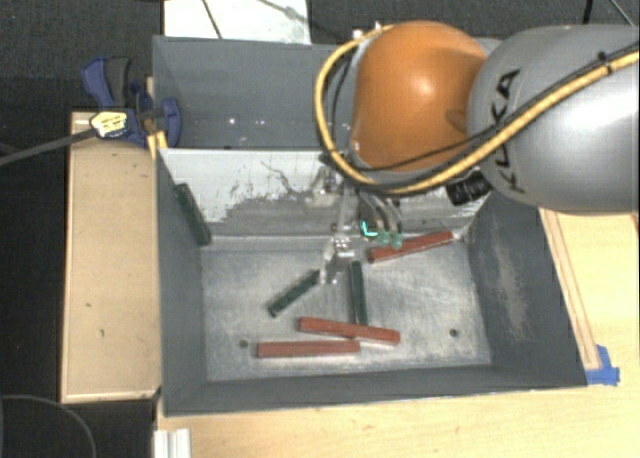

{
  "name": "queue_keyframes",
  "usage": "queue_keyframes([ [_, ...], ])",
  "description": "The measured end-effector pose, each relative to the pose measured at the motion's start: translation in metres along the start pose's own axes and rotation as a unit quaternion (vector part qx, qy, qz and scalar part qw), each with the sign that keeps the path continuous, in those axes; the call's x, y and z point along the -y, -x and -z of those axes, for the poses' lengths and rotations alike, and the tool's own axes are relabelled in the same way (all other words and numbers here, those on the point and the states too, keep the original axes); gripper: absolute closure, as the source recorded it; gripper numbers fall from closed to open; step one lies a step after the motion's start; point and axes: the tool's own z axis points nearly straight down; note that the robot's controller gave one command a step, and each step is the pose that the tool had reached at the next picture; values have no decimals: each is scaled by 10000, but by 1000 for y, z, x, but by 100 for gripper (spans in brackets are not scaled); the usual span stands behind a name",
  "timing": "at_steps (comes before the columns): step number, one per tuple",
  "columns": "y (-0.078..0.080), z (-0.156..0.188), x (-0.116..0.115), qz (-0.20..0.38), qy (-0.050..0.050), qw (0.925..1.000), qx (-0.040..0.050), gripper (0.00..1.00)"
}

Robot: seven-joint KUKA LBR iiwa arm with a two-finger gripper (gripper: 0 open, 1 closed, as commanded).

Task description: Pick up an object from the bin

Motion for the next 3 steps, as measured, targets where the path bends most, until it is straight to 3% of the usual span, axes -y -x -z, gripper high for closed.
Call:
queue_keyframes([
  [1, 1, 1, 0, -14, 1, 10000, 10, 0],
  [2, 8, -44, 2, 707, -1, 9975, 19, 0],
  [3, 16, -81, 12, 2360, -3, 9718, 0, 0],
])
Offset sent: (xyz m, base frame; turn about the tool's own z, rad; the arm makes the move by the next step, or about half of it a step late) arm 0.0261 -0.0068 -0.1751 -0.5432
